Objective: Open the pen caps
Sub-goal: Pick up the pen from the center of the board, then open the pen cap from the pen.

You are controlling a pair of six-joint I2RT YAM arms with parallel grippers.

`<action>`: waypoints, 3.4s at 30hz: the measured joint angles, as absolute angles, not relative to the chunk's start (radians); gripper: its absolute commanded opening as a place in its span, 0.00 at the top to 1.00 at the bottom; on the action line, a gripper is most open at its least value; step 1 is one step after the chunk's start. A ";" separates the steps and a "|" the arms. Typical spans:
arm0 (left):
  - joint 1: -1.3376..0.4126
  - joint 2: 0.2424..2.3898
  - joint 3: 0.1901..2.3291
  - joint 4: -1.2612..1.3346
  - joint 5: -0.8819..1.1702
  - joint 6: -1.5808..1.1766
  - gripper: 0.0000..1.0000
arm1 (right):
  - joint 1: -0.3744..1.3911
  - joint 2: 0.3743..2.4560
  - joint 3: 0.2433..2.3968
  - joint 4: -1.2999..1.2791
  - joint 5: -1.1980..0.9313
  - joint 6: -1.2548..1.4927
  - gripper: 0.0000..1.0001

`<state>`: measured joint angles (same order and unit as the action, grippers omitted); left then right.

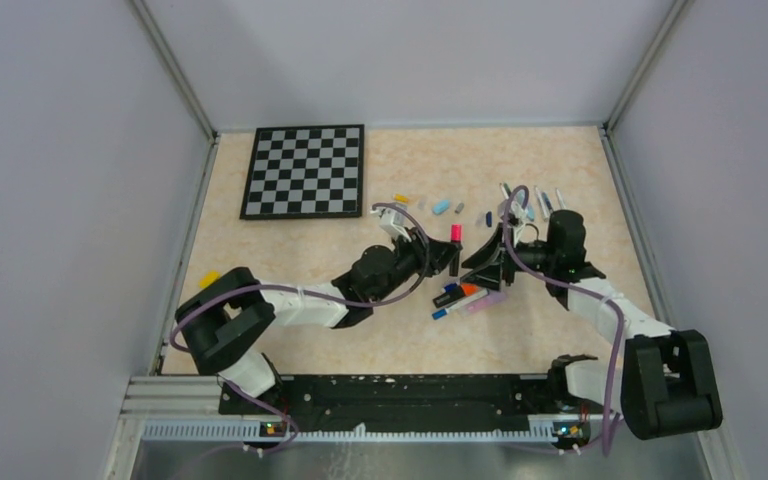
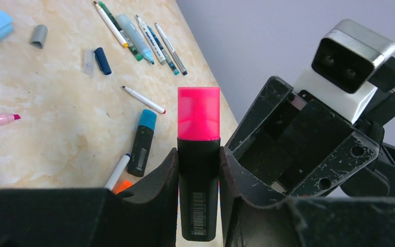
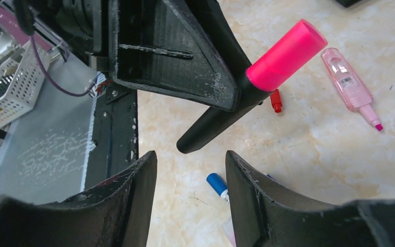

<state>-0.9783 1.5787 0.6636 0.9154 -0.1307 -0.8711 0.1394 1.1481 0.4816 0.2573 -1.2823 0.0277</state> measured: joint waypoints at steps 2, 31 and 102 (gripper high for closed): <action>-0.987 1.583 0.686 0.891 -0.165 -0.876 1.00 | 0.147 1.157 0.477 0.290 -1.262 0.083 0.49; -1.095 1.639 0.880 0.588 -0.518 -0.812 0.56 | 0.213 1.192 0.465 0.351 -0.910 0.295 1.00; -0.841 1.641 0.605 1.269 0.490 -0.794 1.00 | 0.208 1.251 0.616 -0.122 -1.364 -0.211 0.62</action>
